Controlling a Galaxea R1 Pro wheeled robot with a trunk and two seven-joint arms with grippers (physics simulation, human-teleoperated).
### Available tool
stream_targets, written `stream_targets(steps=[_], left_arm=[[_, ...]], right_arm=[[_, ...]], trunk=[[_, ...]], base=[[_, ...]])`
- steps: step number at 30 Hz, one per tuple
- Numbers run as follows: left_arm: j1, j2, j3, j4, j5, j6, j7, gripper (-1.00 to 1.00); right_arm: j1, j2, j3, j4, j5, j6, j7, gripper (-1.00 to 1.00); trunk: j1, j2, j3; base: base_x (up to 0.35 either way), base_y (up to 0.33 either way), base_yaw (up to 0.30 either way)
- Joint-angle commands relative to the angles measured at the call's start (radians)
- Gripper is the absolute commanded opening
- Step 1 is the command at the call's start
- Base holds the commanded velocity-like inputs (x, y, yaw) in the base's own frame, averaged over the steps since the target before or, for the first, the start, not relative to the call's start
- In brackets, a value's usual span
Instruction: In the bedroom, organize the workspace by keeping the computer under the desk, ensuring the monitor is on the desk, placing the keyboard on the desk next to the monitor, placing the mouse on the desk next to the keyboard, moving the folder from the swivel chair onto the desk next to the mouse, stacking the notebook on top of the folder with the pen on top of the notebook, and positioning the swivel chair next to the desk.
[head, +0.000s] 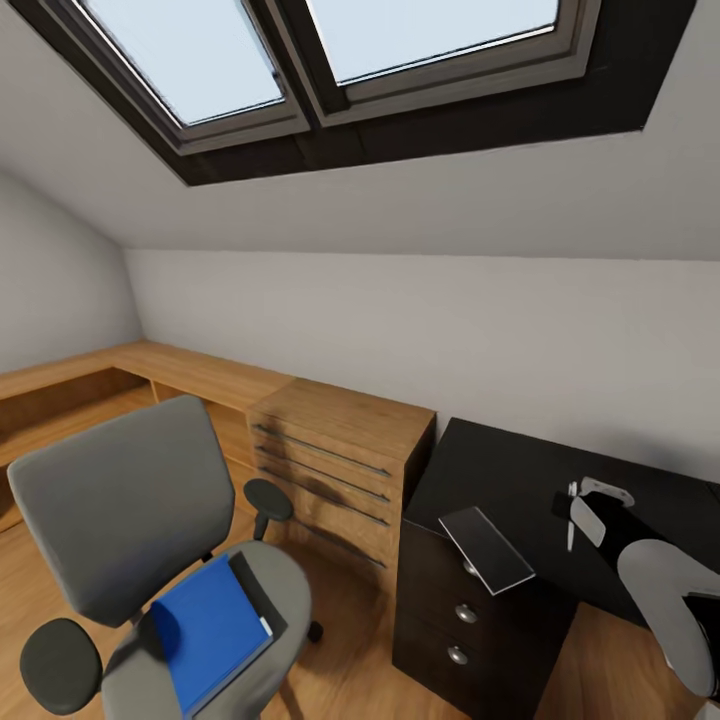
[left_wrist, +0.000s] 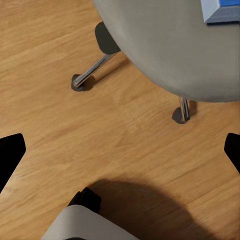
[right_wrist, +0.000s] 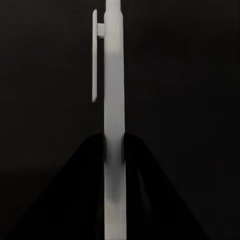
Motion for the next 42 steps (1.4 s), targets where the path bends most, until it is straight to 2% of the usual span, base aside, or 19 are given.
stream_targets(steps=[1, 17, 22, 42], left_arm=[[0.0, 0.0, -0.001, -0.002, 0.01, 0.004, 0.007, 1.0], [0.0, 0.003, 0.001, -0.002, 0.01, 0.004, 0.007, 1.0], [0.0, 0.003, 0.002, -0.002, 0.01, 0.004, 0.007, 1.0], [0.0, 0.003, 0.002, -0.002, 0.01, 0.004, 0.007, 1.0]], right_arm=[[0.0, -0.001, -0.005, -0.002, -0.003, 0.005, -0.003, -1.0], [0.0, -0.006, -0.004, 0.003, -0.002, -0.004, -0.005, -1.0], [0.0, -0.017, -0.004, 0.003, -0.002, -0.006, -0.006, -1.0], [0.0, -0.018, -0.003, 0.004, -0.002, -0.023, -0.006, -1.0]], trunk=[[0.004, -0.008, -0.004], [0.065, -0.12, -0.054], [0.085, -0.155, -0.07], [0.161, -0.295, -0.133]], base=[[0.0, 0.0, 0.0], [0.0, 0.0, 0.0], [0.0, 0.0, 0.0], [0.0, 0.0, 0.0]])
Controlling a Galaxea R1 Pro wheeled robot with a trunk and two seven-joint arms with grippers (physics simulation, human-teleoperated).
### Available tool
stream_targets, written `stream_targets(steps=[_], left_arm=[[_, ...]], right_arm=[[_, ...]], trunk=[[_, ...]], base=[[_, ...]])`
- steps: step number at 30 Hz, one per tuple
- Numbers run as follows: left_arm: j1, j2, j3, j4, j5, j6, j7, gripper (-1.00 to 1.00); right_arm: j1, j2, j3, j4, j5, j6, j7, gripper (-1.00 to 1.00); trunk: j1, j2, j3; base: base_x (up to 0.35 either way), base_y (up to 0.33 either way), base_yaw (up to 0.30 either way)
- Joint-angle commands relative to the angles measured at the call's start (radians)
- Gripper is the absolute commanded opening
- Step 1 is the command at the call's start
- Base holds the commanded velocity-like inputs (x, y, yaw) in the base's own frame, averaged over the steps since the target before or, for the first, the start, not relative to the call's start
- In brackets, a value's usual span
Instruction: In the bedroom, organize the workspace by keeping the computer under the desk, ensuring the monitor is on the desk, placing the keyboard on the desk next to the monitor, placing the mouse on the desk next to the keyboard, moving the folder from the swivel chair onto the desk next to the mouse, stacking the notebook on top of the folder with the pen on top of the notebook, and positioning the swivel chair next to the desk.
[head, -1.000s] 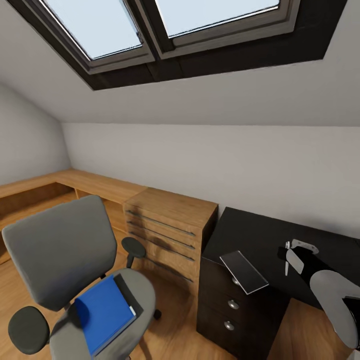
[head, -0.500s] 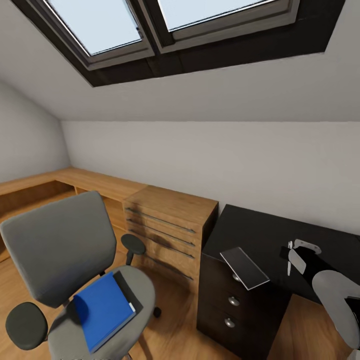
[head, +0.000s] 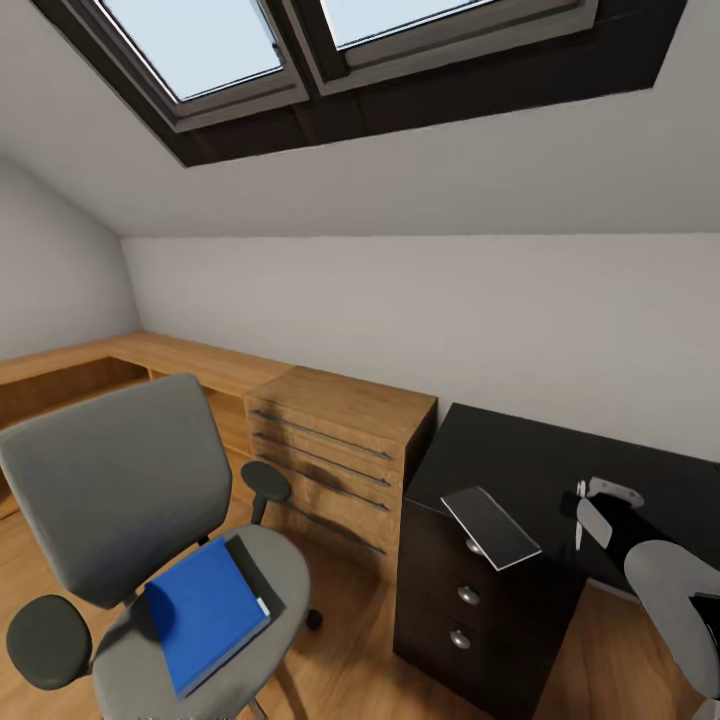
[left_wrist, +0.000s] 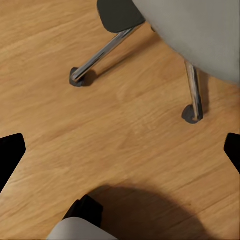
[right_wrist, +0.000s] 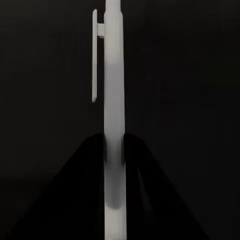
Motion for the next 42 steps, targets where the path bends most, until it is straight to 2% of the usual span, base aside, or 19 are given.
stream_targets(steps=[1, 6, 35, 36, 42], left_arm=[[0.0, 0.0, -0.001, -0.002, 0.01, 0.004, 0.007, 1.0], [0.0, 0.0, -0.001, -0.002, 0.01, 0.004, 0.007, 1.0], [0.0, 0.0, -0.002, -0.002, 0.01, 0.004, 0.007, 1.0], [0.0, 0.0, -0.002, -0.002, 0.01, 0.004, 0.007, 1.0], [0.0, 0.0, -0.002, -0.002, 0.01, 0.004, 0.007, 1.0]], right_arm=[[0.0, 0.001, -0.006, -0.002, -0.002, 0.005, -0.002, -1.0], [0.0, 0.001, -0.006, -0.002, -0.001, 0.005, -0.002, -1.0], [0.0, 0.0, -0.007, -0.004, -0.001, 0.005, -0.002, -1.0], [0.0, 0.0, -0.007, -0.004, -0.001, 0.006, -0.002, 1.0], [0.0, 0.0, -0.007, -0.005, -0.001, 0.006, -0.002, 1.0]], trunk=[[0.004, -0.008, -0.004], [0.023, -0.043, -0.02], [0.023, -0.043, -0.02], [0.023, -0.043, -0.02], [0.023, -0.043, -0.02]], base=[[0.0, 0.0, 0.0], [0.0, 0.0, 0.0], [0.0, 0.0, 0.0], [0.0, 0.0, 0.0], [0.0, 0.0, 0.0]])
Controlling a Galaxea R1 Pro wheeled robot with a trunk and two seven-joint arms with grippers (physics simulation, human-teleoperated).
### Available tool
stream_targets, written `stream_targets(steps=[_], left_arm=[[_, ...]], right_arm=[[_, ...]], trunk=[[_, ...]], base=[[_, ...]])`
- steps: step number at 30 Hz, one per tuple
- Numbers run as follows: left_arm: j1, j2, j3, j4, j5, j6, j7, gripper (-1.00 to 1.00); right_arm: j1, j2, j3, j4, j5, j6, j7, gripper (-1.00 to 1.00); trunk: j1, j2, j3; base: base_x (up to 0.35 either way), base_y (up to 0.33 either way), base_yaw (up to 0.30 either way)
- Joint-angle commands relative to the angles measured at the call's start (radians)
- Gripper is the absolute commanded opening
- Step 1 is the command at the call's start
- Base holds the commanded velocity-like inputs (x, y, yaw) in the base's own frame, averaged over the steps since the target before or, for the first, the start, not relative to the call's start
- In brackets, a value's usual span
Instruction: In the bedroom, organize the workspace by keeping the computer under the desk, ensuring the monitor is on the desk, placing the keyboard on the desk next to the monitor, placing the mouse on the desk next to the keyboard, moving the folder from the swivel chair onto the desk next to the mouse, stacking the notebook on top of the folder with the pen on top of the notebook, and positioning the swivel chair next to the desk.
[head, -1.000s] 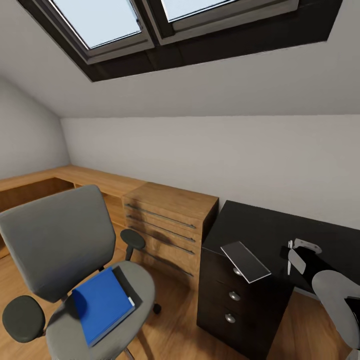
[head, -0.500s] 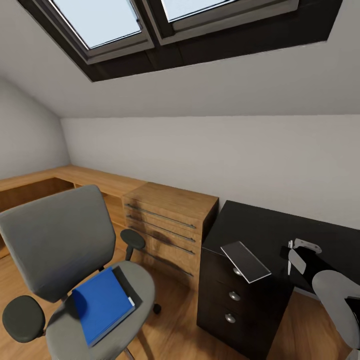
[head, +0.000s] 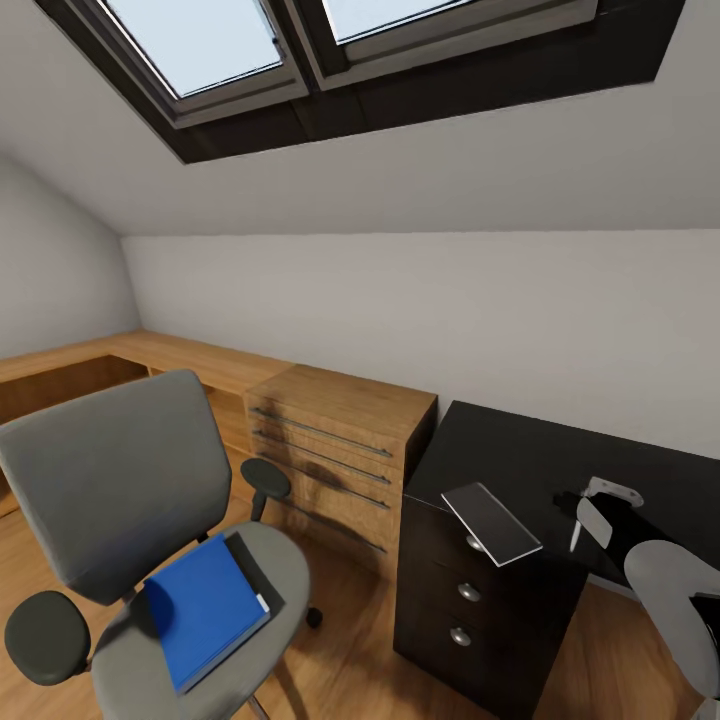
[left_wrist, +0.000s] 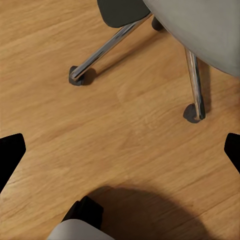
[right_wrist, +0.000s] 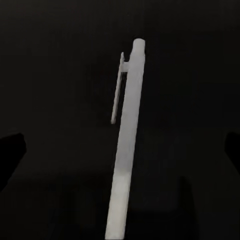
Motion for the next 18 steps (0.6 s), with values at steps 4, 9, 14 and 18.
stream_targets(steps=[4, 9, 14, 18], left_arm=[[0.0, 0.0, -0.001, -0.002, 0.01, 0.004, 0.007, 1.0], [0.0, 0.0, -0.001, -0.002, 0.01, 0.004, 0.007, 1.0], [0.0, 0.0, -0.002, -0.002, 0.01, 0.004, 0.007, 1.0], [0.0, -0.001, -0.002, -0.001, 0.01, 0.004, 0.007, 1.0]], right_arm=[[0.0, 0.0, -0.005, -0.003, -0.002, 0.004, -0.003, 1.0], [0.0, 0.0, -0.005, -0.004, -0.003, 0.004, -0.003, 1.0], [0.0, 0.001, -0.009, -0.015, -0.007, 0.013, -0.004, 1.0], [0.0, 0.004, -0.015, -0.101, -0.012, 0.129, -0.006, 1.0]], trunk=[[0.0, -0.001, -0.001], [0.0, -0.001, -0.001], [0.0, -0.001, -0.001], [0.0, -0.001, -0.001]], base=[[0.0, 0.0, 0.0], [0.0, 0.0, 0.0], [0.0, 0.0, 0.0], [0.0, 0.0, 0.013]])
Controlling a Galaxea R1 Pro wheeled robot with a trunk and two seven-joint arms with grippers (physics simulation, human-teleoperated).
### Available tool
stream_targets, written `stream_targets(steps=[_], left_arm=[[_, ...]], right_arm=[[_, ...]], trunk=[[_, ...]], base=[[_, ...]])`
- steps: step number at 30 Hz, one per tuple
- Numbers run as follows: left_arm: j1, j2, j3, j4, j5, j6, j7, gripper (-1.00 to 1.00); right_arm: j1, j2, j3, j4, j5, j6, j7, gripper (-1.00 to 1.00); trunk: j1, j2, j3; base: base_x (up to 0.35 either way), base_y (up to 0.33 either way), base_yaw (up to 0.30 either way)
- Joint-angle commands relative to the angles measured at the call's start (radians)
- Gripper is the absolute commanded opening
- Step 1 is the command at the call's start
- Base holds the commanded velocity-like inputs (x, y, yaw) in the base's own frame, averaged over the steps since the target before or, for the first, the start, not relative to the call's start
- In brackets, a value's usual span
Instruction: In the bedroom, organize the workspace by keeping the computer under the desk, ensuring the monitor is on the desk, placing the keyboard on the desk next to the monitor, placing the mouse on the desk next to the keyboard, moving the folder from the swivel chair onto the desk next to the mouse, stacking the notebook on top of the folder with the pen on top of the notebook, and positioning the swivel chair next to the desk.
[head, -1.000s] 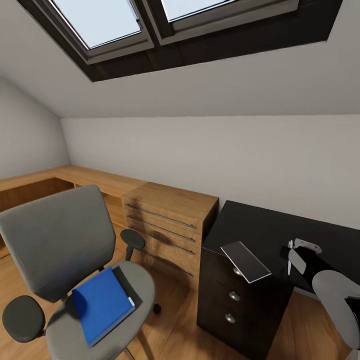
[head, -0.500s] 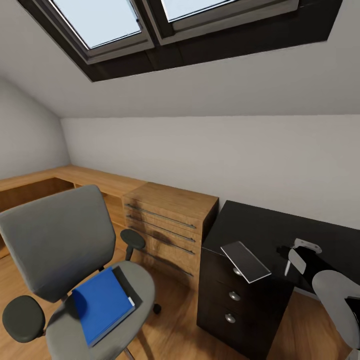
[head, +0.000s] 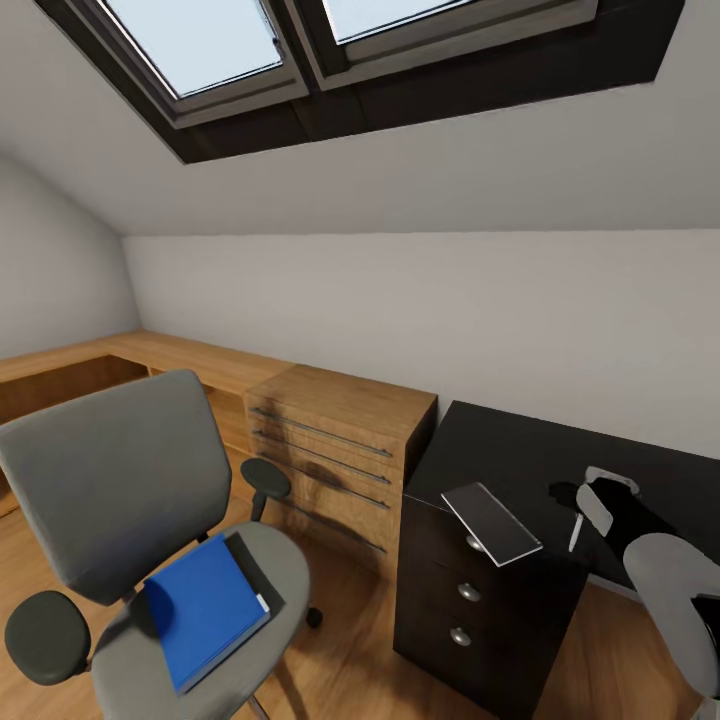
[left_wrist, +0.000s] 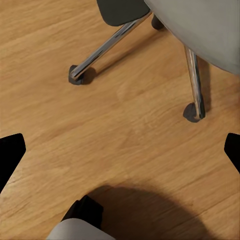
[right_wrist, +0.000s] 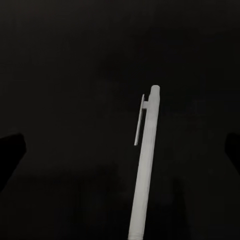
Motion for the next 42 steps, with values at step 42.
stream_targets(steps=[42], left_arm=[[0.0, -0.003, -0.005, 0.005, 0.01, 0.005, 0.008, 1.0]], right_arm=[[0.189, 0.16, 0.0, -0.589, -0.053, 0.292, -0.239, 1.0]], trunk=[[0.0, -0.001, -0.001]], base=[[0.0, 0.0, 0.261]])
